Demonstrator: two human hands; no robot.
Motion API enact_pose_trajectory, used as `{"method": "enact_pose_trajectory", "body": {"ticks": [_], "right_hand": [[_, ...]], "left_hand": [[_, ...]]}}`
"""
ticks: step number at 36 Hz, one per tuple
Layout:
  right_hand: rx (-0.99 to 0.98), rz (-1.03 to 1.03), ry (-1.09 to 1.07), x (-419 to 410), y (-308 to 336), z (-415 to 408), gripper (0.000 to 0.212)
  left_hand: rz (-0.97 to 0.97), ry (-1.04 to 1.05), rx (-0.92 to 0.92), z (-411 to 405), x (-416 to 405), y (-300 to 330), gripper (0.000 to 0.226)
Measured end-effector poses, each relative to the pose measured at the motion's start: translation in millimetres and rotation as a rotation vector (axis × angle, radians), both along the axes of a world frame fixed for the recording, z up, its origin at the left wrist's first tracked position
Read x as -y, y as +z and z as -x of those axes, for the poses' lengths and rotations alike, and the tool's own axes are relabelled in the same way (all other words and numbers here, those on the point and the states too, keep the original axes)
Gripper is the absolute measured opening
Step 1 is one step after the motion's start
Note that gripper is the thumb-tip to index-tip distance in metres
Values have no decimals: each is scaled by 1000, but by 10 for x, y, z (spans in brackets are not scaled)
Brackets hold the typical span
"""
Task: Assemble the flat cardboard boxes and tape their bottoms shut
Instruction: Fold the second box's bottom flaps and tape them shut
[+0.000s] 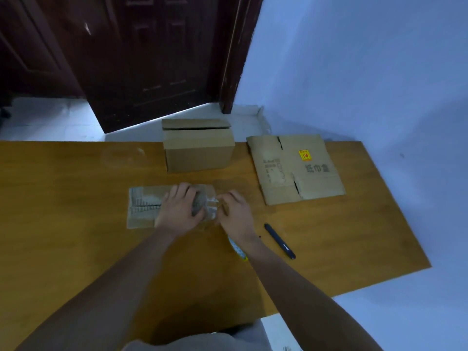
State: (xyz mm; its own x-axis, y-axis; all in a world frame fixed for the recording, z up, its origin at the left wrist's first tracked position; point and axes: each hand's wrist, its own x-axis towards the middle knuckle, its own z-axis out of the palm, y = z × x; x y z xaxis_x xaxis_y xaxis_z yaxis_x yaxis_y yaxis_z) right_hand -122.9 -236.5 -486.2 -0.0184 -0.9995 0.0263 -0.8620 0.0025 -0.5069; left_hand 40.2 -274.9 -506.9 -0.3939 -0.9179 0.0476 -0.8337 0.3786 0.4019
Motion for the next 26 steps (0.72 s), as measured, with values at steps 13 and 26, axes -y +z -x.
{"method": "enact_pose_trajectory", "body": {"ticks": [13, 26], "right_hand": [[210, -294, -43, 97, -11, -275, 35], [10, -303, -48, 507, 24, -13, 26]], "left_hand": [[-68, 17, 15, -13, 22, 17, 68], [-66, 27, -20, -18, 29, 15, 67]]}}
